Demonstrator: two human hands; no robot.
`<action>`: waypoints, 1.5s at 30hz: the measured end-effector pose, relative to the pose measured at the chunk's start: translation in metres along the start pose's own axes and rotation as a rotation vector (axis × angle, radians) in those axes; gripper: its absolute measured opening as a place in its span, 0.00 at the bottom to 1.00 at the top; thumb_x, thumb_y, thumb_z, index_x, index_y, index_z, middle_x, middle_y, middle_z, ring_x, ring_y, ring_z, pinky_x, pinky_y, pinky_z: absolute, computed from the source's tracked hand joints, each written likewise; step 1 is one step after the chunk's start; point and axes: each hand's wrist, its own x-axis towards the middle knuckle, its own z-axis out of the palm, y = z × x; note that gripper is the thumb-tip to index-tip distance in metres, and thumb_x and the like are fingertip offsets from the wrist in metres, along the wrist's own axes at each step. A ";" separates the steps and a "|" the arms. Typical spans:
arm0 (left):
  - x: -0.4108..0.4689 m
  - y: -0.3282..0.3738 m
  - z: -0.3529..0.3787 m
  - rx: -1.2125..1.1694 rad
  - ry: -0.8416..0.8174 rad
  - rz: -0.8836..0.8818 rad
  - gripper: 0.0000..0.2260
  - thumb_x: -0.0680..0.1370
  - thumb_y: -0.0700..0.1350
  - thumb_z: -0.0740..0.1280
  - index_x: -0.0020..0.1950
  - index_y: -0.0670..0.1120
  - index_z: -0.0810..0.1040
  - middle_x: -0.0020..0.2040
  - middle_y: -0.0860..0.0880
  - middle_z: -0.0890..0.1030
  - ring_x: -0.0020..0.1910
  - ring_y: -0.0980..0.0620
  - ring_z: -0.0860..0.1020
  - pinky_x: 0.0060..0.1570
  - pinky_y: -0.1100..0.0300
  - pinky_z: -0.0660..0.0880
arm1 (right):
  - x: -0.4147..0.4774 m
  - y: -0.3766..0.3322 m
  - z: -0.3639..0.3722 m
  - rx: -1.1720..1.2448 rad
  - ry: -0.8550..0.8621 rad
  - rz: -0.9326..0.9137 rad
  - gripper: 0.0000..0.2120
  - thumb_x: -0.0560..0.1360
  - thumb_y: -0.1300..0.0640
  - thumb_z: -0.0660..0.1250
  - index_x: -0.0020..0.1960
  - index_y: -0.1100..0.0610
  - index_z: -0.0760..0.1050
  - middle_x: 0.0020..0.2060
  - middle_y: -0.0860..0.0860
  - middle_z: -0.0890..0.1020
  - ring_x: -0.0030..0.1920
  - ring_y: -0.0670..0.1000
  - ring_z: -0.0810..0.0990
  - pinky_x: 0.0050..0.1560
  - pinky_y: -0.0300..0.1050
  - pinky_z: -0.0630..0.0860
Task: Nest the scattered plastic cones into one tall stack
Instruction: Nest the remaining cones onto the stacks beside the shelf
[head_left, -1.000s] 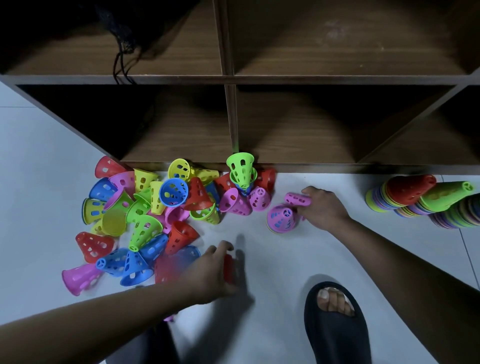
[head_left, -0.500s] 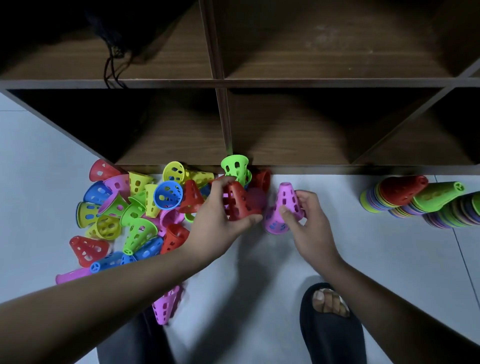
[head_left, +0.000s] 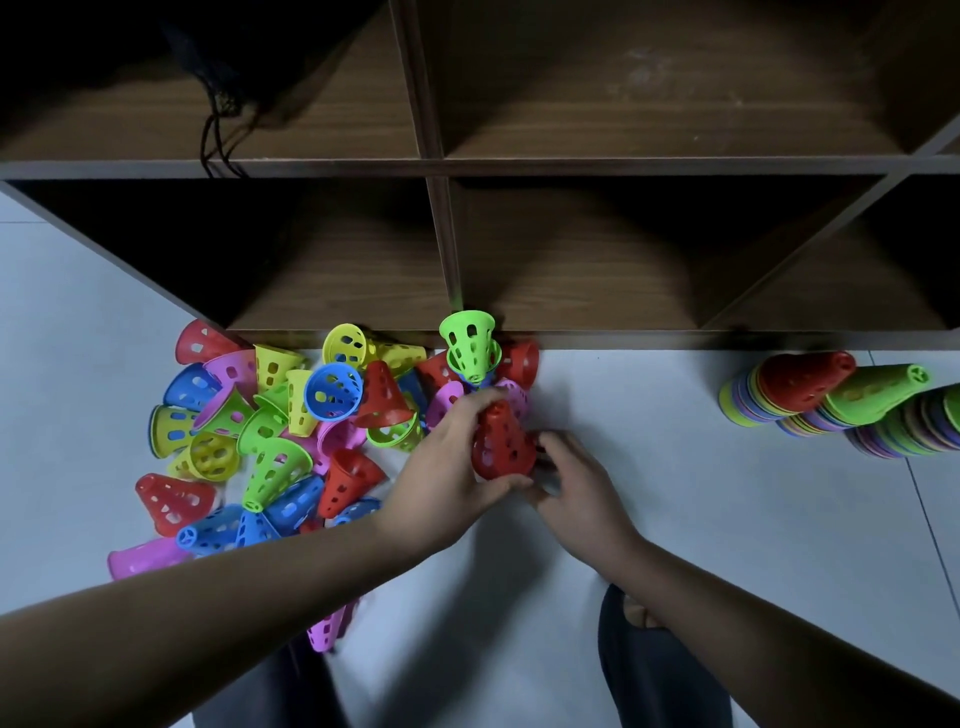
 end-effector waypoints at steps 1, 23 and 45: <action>-0.002 -0.006 0.001 0.026 -0.017 0.012 0.38 0.74 0.56 0.81 0.78 0.54 0.66 0.72 0.59 0.73 0.69 0.57 0.75 0.66 0.62 0.75 | 0.000 -0.001 0.003 0.034 -0.040 -0.002 0.20 0.77 0.63 0.73 0.63 0.45 0.77 0.58 0.41 0.79 0.58 0.43 0.83 0.59 0.45 0.81; 0.004 -0.061 -0.070 0.325 0.137 0.076 0.19 0.78 0.59 0.71 0.64 0.51 0.80 0.54 0.55 0.77 0.53 0.51 0.76 0.52 0.51 0.78 | 0.074 -0.008 -0.014 -0.574 -0.013 -0.320 0.16 0.82 0.56 0.67 0.70 0.48 0.76 0.66 0.44 0.78 0.61 0.54 0.75 0.56 0.51 0.79; 0.034 -0.066 -0.109 0.382 0.051 -0.063 0.35 0.72 0.68 0.77 0.74 0.55 0.72 0.66 0.51 0.78 0.64 0.52 0.72 0.64 0.45 0.70 | 0.009 -0.051 -0.030 -0.120 0.141 -0.075 0.19 0.82 0.48 0.69 0.71 0.40 0.72 0.62 0.45 0.76 0.64 0.49 0.76 0.58 0.46 0.77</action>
